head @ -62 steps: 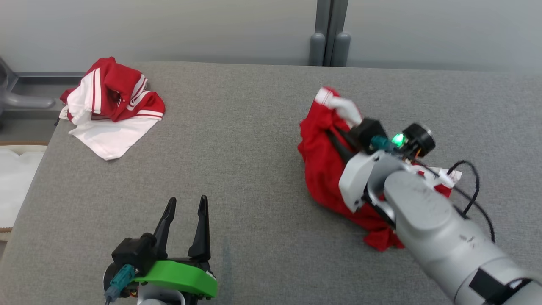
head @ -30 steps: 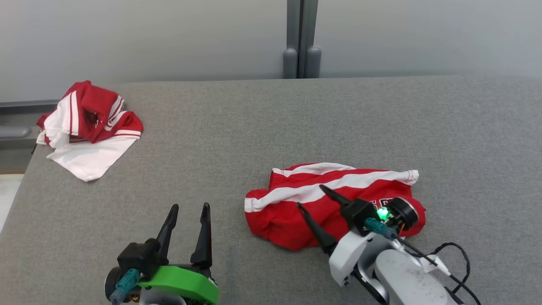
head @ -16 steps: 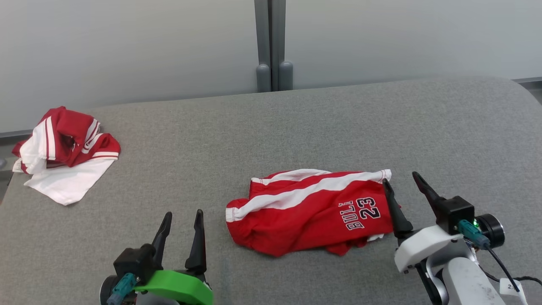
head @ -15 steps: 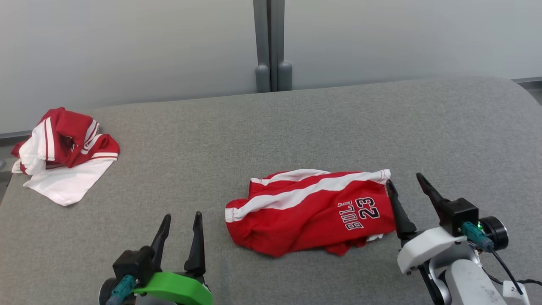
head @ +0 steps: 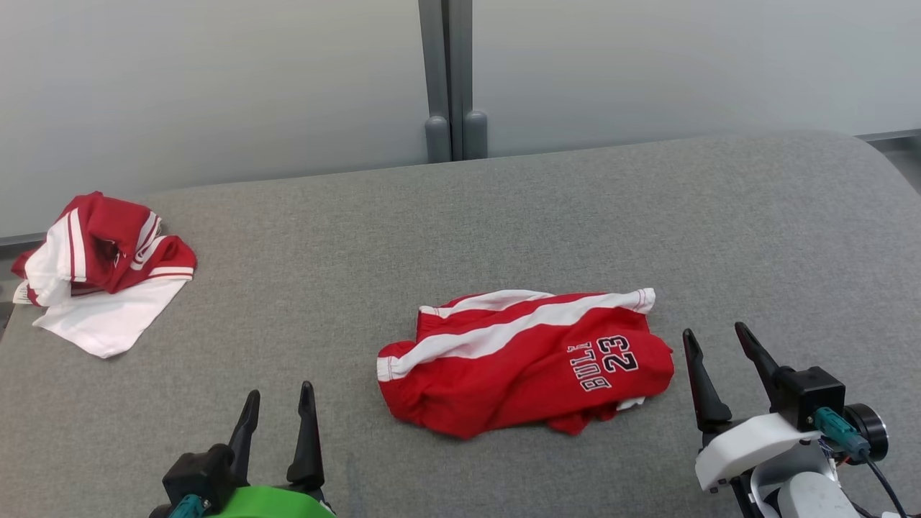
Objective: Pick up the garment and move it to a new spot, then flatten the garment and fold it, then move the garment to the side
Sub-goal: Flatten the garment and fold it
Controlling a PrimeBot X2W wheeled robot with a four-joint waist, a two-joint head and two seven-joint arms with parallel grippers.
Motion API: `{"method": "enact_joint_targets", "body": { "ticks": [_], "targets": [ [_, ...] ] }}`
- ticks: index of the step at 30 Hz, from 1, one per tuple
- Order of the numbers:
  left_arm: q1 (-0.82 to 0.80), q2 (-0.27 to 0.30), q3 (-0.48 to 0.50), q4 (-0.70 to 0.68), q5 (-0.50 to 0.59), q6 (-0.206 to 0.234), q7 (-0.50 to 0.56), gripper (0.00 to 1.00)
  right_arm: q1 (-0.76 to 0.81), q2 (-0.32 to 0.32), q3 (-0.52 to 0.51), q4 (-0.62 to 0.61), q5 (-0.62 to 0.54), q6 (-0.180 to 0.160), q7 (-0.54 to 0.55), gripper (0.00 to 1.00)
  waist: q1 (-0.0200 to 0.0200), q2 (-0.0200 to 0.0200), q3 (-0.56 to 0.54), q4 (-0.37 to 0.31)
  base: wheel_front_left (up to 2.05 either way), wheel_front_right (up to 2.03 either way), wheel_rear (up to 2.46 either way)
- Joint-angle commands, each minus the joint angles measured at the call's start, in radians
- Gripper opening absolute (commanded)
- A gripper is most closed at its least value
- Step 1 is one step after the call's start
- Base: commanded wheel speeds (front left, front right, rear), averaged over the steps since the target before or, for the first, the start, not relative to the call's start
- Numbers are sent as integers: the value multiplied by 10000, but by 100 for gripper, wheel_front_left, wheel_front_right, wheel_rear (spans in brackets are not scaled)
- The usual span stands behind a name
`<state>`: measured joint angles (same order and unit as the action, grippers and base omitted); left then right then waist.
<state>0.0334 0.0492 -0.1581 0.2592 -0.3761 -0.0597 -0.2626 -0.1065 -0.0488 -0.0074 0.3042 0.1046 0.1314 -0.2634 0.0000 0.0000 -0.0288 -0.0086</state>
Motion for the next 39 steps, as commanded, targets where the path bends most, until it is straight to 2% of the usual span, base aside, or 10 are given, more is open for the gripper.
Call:
{"method": "enact_joint_targets", "body": {
  "ticks": [1,20,27,32,35,39],
  "targets": [
    [135,24,30,-65,-51,10,-33,100,145,-33,14,33,-19,-14,-17,100,0,0,-21,26,0,0,0],
    [49,24,-66,-18,96,-41,-33,100,28,-33,58,353,-47,-14,-17,100,0,0,-29,130,0,0,0],
    [-126,24,-146,-33,80,-47,-33,100,-555,-36,-88,917,-303,-14,-9,100,0,0,117,194,0,0,0],
    [-265,24,-229,2,28,-52,-33,100,-1698,-33,-293,1546,-516,-14,853,100,0,0,272,319,0,0,0],
    [-344,24,-285,13,-2,-65,-33,100,-2374,-83,-360,1832,-570,-14,1766,100,0,0,404,416,0,0,0],
    [-477,24,-341,34,-65,-66,-33,100,-3094,-396,-179,2234,-70,-14,3132,100,0,0,612,564,0,0,0]
  ]
}}
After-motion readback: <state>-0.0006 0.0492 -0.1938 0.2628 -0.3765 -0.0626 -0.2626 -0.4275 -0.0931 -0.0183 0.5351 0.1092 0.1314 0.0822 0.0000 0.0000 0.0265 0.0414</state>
